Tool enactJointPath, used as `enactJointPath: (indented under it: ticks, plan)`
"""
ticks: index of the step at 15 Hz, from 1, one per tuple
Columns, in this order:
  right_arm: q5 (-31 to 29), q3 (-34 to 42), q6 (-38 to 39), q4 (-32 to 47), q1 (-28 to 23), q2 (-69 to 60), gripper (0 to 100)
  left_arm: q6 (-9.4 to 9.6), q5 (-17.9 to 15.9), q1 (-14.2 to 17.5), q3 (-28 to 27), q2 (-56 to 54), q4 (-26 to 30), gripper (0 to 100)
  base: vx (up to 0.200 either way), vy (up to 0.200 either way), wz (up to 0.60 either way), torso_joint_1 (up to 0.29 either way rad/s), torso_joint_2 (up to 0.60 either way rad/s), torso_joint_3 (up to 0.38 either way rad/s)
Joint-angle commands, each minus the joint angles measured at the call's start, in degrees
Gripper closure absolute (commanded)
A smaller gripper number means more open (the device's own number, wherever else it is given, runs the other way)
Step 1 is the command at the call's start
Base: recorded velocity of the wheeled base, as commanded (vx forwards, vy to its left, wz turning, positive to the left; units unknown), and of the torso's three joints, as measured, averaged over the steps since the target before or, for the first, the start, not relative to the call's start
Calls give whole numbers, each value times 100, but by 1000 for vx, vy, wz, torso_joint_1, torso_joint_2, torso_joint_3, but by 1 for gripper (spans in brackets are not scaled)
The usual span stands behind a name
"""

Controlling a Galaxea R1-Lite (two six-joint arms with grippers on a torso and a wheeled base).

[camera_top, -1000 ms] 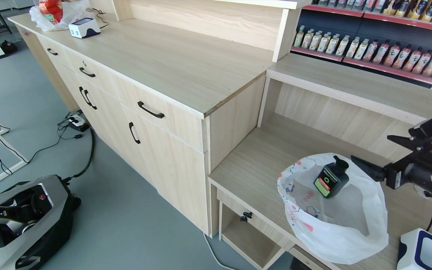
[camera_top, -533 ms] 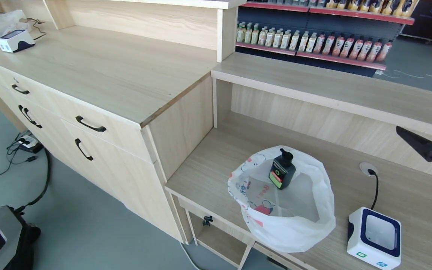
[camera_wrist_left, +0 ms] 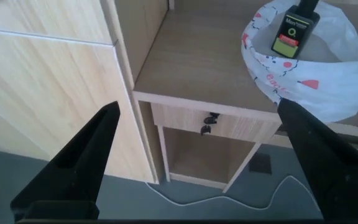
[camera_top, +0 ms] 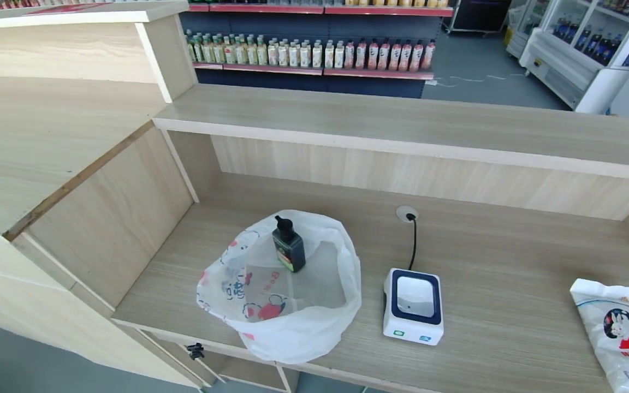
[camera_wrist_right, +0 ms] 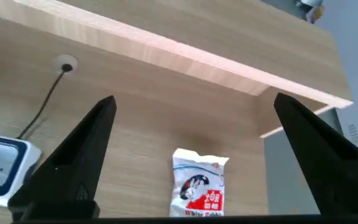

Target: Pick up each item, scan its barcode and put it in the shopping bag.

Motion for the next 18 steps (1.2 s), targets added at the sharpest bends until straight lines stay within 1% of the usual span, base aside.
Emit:
enactJointPath:
  ticks: [1,2,3,5,6,7,10,12,15,16,18]
  plan:
    - [-114,117,27,12,-539,415,0,-1,0,2,0,0,0,0,0,0,-600,7,2,2]
    - [-158,258,-17,-23,-829,600,0,-1,0,2,0,0,0,0,0,0,-600,2,-2,-2]
    - [-158,504,-26,-32,-987,767,0,-1,0,2,0,0,0,0,0,0,-600,12,7,2]
    - [-140,724,1,-278,-1067,1109,0,-1,0,2,0,0,0,0,0,0,0,0,0,0]
    - [-87,750,71,-462,-1067,1549,0,-1,0,2,0,0,0,0,0,0,0,0,0,0]
    - [62,706,124,-533,-1067,1848,0,-1,0,2,0,0,0,0,0,0,0,0,0,0]
    - [950,671,36,-533,-1067,2322,0,-1,0,2,0,0,0,0,0,0,0,0,0,0]
    - [1249,952,-184,-541,-1058,2428,0,-1,0,2,0,0,0,0,0,0,0,0,0,0]
    - [1249,1216,-193,-550,-1075,2718,0,8,0,2,0,0,9,0,0,0,0,0,0,0]
    - [1249,1251,-184,-612,-1154,3008,0,-1,0,2,0,0,0,0,0,0,0,0,0,0]
    - [1249,1348,-131,-1139,-1190,3395,0,8,0,2,0,0,0,0,0,0,0,0,0,0]
